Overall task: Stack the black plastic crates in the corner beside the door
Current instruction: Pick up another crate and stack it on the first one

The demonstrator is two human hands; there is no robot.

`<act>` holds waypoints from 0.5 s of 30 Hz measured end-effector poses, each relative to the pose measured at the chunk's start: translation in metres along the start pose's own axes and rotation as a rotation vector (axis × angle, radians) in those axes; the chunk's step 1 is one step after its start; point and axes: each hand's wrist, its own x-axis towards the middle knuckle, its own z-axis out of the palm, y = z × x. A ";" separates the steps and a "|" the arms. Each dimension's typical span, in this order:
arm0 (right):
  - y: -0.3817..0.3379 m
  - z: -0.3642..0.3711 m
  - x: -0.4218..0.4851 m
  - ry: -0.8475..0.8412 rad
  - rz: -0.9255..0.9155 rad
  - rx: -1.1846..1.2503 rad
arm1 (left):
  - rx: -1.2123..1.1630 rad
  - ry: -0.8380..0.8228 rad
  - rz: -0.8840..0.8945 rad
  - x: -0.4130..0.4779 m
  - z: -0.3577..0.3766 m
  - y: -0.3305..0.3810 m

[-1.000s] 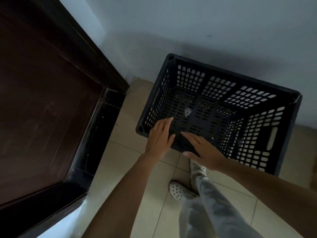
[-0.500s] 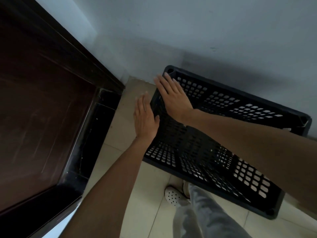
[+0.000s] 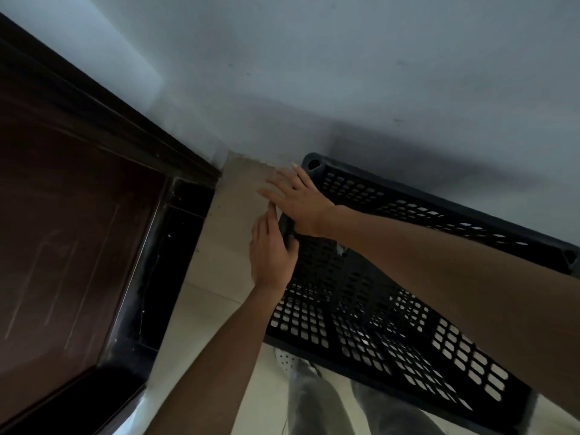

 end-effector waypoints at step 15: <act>-0.048 -0.013 -0.013 -0.051 0.405 -0.113 | 0.107 -0.365 0.073 0.005 -0.032 -0.010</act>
